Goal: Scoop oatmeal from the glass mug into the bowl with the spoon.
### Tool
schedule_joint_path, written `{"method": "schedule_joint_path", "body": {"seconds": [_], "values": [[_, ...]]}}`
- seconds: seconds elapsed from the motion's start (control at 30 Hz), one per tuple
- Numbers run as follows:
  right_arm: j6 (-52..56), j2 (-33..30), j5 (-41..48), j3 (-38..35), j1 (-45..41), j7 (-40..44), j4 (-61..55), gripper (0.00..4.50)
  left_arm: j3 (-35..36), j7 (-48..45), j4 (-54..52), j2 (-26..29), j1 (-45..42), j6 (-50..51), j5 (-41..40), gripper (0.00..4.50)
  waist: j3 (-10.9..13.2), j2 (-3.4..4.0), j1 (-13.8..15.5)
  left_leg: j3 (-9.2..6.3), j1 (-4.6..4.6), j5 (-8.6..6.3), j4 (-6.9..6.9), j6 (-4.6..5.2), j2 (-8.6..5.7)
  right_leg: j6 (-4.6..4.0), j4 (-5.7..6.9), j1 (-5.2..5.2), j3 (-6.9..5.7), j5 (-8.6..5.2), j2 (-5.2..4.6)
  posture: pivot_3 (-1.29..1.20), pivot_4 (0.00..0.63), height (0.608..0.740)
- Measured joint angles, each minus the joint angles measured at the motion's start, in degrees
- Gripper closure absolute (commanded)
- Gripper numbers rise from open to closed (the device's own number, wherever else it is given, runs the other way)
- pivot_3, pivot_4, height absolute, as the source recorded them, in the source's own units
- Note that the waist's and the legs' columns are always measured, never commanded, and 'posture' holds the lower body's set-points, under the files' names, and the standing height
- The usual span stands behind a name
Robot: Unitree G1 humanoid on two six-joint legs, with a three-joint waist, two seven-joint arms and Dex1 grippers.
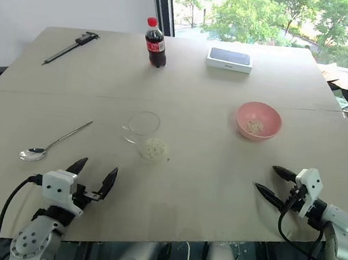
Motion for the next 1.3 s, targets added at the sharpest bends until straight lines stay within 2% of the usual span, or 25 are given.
{"method": "schedule_joint_path", "body": {"seconds": [0.97, 1.13, 1.3], "values": [[-3.31, 0.56, -0.27, 1.91, -3.05, 3.23, 3.87, 0.01, 1.20, 1.77, -2.10, -0.02, 1.27, 3.12, -1.75, 0.00, 0.10, -0.02, -0.34, 0.04, 0.00, 0.00, -0.01, 0.00, 0.07, 0.00, 0.01, -0.04, 0.05, 0.00, 0.04, 0.00, 0.150, 0.740], [0.13, 1.18, 0.57, 6.51, -2.07, 5.77, -4.31, 0.01, 7.05, 4.91, -2.27, 0.99, -1.80, 8.50, -4.13, 0.00, 0.46, 0.12, -0.32, 0.00, -0.07, 0.00, 0.00, 0.00, 0.10, 0.01, 0.08, -0.16, 0.01, 0.00, 0.08, 0.00, 0.150, 0.740], [8.28, 1.12, 4.59, 10.31, -2.15, 6.45, -16.44, 0.01, 14.08, 4.28, -2.28, 6.73, -5.72, 14.60, -9.80, 0.00, 0.82, 0.41, 0.00, -0.01, -0.24, 0.01, 0.00, -0.01, 0.00, 0.19, 0.06, -0.33, 0.01, 0.13, 0.03, 0.00, 0.150, 0.740]]}}
